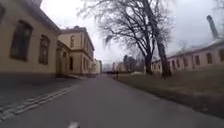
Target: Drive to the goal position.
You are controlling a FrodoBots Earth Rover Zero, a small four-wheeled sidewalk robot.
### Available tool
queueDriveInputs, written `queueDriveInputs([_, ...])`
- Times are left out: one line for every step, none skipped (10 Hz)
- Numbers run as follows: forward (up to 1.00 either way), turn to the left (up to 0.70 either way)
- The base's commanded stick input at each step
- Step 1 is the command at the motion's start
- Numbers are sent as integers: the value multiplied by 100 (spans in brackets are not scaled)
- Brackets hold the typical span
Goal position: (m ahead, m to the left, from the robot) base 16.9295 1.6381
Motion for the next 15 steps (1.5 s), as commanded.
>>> queueDriveInputs([100,0])
queueDriveInputs([100,0])
queueDriveInputs([100,0])
queueDriveInputs([100,0])
queueDriveInputs([100,0])
queueDriveInputs([100,0])
queueDriveInputs([100,0])
queueDriveInputs([100,0])
queueDriveInputs([100,0])
queueDriveInputs([100,0])
queueDriveInputs([100,0])
queueDriveInputs([100,0])
queueDriveInputs([100,0])
queueDriveInputs([100,0])
queueDriveInputs([100,0])
